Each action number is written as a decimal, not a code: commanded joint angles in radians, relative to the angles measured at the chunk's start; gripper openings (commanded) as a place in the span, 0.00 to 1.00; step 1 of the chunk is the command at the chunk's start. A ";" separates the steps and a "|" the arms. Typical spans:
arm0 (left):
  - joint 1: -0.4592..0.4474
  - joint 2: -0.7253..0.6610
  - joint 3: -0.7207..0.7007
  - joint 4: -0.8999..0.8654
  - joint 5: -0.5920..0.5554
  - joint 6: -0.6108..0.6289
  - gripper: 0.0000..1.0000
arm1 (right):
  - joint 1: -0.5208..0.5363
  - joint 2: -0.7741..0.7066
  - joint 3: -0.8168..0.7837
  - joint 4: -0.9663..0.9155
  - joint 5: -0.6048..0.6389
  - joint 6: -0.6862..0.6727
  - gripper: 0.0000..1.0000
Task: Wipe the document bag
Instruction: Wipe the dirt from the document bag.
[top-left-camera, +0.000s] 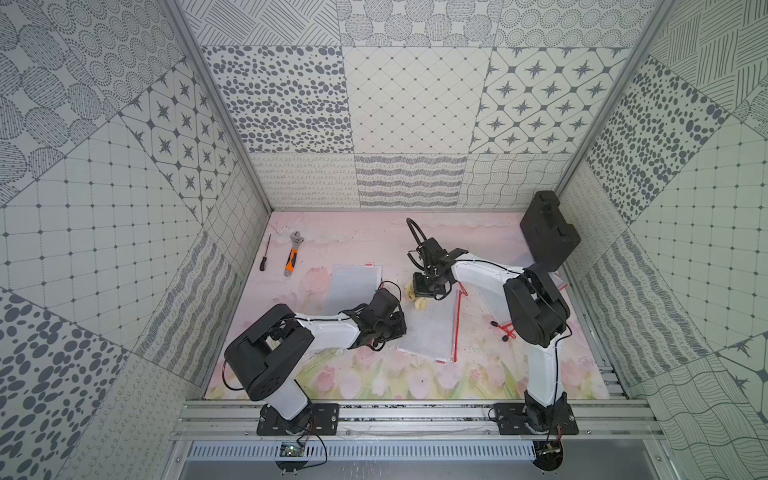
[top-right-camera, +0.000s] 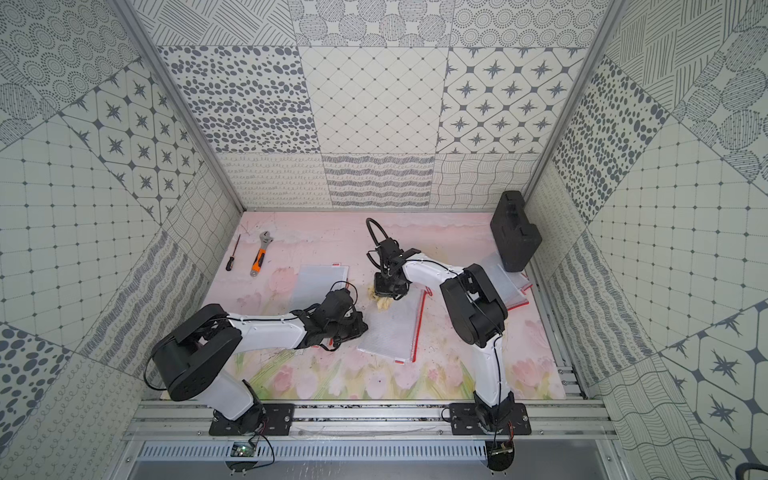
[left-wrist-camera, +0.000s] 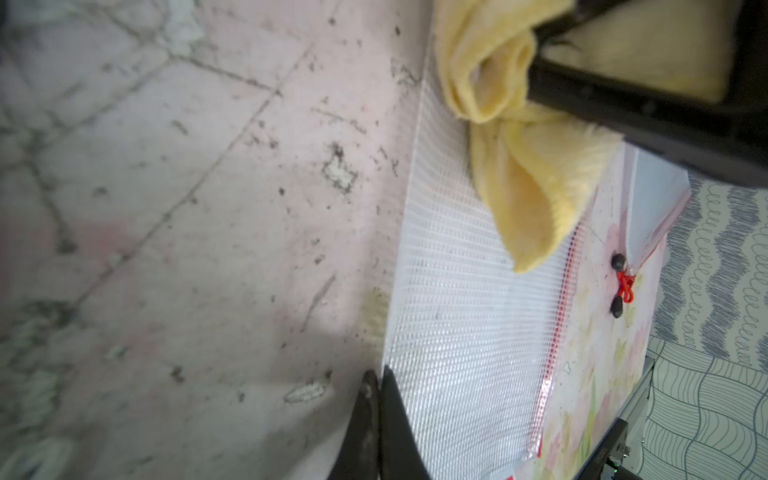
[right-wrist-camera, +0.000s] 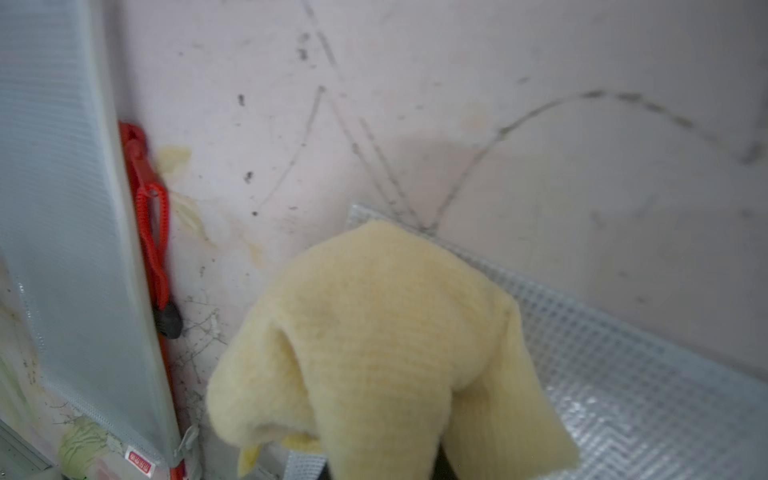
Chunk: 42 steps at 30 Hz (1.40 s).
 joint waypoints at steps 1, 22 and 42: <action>0.005 0.000 -0.014 -0.207 -0.063 0.016 0.00 | -0.100 -0.024 -0.109 -0.088 0.105 -0.006 0.00; 0.018 -0.017 -0.031 -0.250 -0.110 -0.012 0.00 | -0.005 -0.092 -0.218 -0.034 0.020 0.097 0.00; 0.023 0.021 0.009 -0.301 -0.113 -0.016 0.00 | 0.150 0.040 -0.099 0.068 -0.135 0.196 0.00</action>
